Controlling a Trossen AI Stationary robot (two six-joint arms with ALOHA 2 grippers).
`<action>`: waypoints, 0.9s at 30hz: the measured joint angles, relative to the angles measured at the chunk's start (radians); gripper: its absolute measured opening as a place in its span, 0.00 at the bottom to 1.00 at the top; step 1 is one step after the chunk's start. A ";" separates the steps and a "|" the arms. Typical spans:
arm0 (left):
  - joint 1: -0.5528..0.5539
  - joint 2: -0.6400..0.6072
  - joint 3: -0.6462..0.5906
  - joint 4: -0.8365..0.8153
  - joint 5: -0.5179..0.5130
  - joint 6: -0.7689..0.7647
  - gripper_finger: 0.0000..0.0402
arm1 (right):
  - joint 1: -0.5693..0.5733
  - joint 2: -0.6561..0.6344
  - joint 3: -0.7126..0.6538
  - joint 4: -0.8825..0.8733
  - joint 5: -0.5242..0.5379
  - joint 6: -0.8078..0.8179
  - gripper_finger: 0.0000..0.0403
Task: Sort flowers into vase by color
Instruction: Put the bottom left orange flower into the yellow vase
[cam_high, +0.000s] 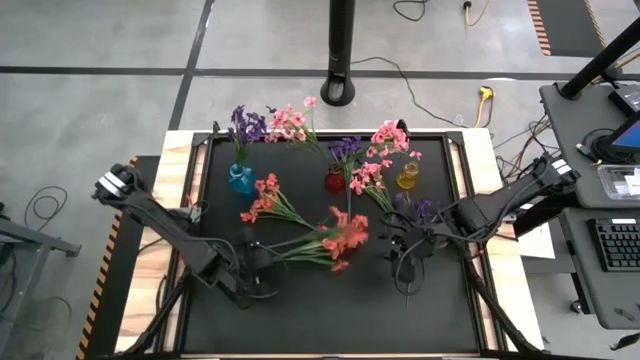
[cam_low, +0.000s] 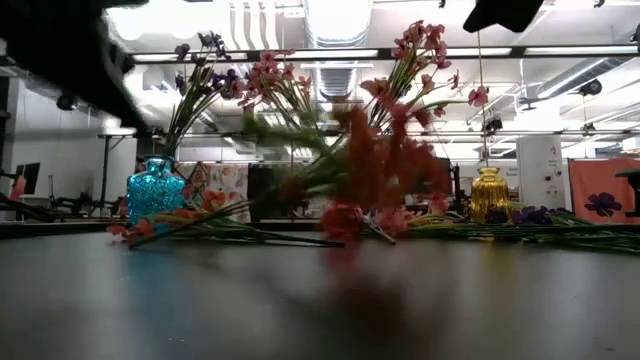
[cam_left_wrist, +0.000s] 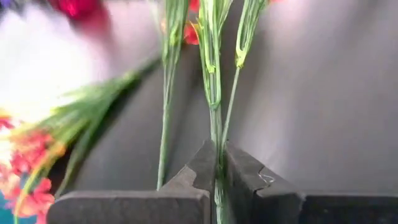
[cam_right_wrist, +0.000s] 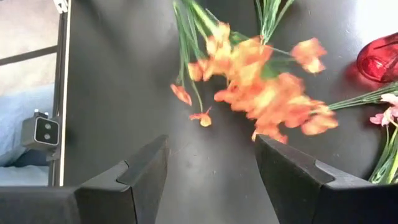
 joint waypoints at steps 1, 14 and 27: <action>-0.007 -0.024 0.007 0.001 -0.013 -0.003 0.00 | 0.000 0.000 -0.005 0.009 0.000 0.000 0.57; -0.106 -0.363 0.095 -0.073 -0.092 -0.079 0.00 | 0.000 0.000 -0.072 0.082 0.000 -0.007 0.57; -0.109 -0.358 0.080 0.525 -0.206 0.748 0.00 | 0.010 0.013 -0.252 0.763 0.174 -0.371 0.57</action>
